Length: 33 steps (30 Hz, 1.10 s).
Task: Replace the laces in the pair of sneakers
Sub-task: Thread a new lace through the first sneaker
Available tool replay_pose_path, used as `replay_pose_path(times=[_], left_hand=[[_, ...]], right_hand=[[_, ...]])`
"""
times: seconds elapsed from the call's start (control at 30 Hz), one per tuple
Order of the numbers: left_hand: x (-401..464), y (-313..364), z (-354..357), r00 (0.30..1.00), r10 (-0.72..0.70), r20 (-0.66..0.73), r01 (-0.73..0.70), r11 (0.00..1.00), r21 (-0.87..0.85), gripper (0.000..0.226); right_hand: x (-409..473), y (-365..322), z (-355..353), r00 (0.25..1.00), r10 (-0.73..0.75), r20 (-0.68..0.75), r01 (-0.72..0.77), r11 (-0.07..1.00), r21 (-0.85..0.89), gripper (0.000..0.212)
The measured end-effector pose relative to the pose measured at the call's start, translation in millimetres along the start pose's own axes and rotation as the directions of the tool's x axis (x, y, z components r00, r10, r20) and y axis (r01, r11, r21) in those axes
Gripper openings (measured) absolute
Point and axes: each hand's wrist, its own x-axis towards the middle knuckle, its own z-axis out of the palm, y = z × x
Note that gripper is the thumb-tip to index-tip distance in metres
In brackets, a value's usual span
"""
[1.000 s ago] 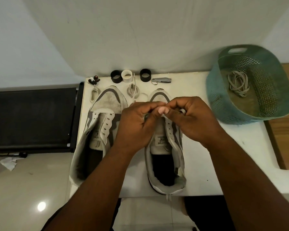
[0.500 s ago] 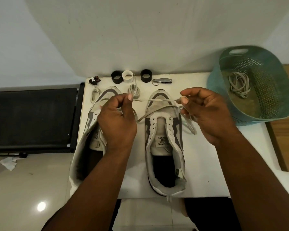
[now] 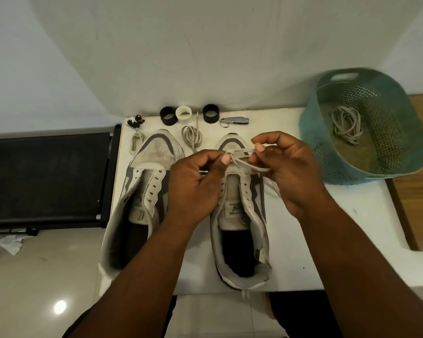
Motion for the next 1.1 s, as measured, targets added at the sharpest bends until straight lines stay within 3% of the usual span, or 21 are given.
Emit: replay_pose_path(times=[0.07, 0.17, 0.33, 0.47, 0.53, 0.6, 0.67, 0.73, 0.8, 0.93, 1.03, 1.1], left_hand=[[1, -4, -1, 0.995, -0.048, -0.090, 0.047, 0.999, -0.014, 0.013], [3, -7, -3, 0.977, -0.080, -0.200, 0.083, 0.997, 0.006, 0.019], [3, -9, -2, 0.959, -0.109, -0.263, 0.132, 0.989, 0.072, 0.016], [4, -16, -7, 0.961, -0.106, -0.256, 0.157, 0.970, 0.186, 0.007], [2, -14, -4, 0.976, -0.076, -0.204, 0.133, 0.949, 0.285, 0.023], [1, -13, -2, 0.981, 0.028, -0.194, 0.044, 0.934, 0.354, 0.035], [-1, -8, -2, 0.988, 0.066, -0.143, -0.013, 0.939, 0.343, 0.021], [-2, -7, -2, 0.997, -0.076, -0.033, 0.082, 0.958, 0.274, 0.019], [-2, -10, -1, 0.981, -0.192, 0.027, 0.181, 0.955, 0.233, 0.020], [3, -10, -3, 0.950, -0.309, -0.036, 0.311, 0.950, 0.040, 0.017], [3, -9, -8, 0.954, -0.300, 0.022, 0.294, 0.946, 0.136, 0.014], [-2, -7, -8, 0.953, -0.277, 0.126, 0.232, 0.929, 0.288, 0.032]], right_hand=[[3, 2, -1, 0.995, 0.036, -0.093, -0.015, 0.976, 0.217, 0.021], [7, 3, -8, 0.972, 0.147, -0.186, -0.006, 0.800, 0.600, 0.022], [12, 5, -13, 0.973, 0.127, -0.191, 0.028, 0.760, 0.649, 0.014], [14, 4, -24, 0.945, 0.078, -0.318, 0.113, 0.834, 0.540, 0.017], [12, 4, -23, 0.933, -0.016, -0.358, 0.161, 0.912, 0.377, 0.022], [11, 6, -16, 0.953, -0.138, -0.271, 0.184, 0.971, 0.155, 0.023], [10, 10, -9, 0.986, -0.142, -0.093, 0.143, 0.990, 0.011, 0.025], [10, 15, -5, 0.997, -0.076, 0.026, 0.080, 0.972, -0.220, 0.027], [9, 19, -4, 0.993, -0.075, 0.093, 0.109, 0.889, -0.446, 0.025], [7, 24, -4, 0.989, -0.084, 0.123, 0.136, 0.848, -0.513, 0.010], [7, 27, -3, 0.983, -0.116, 0.142, 0.177, 0.799, -0.575, 0.011], [6, 27, 1, 0.973, -0.147, 0.179, 0.223, 0.802, -0.554, 0.013]])
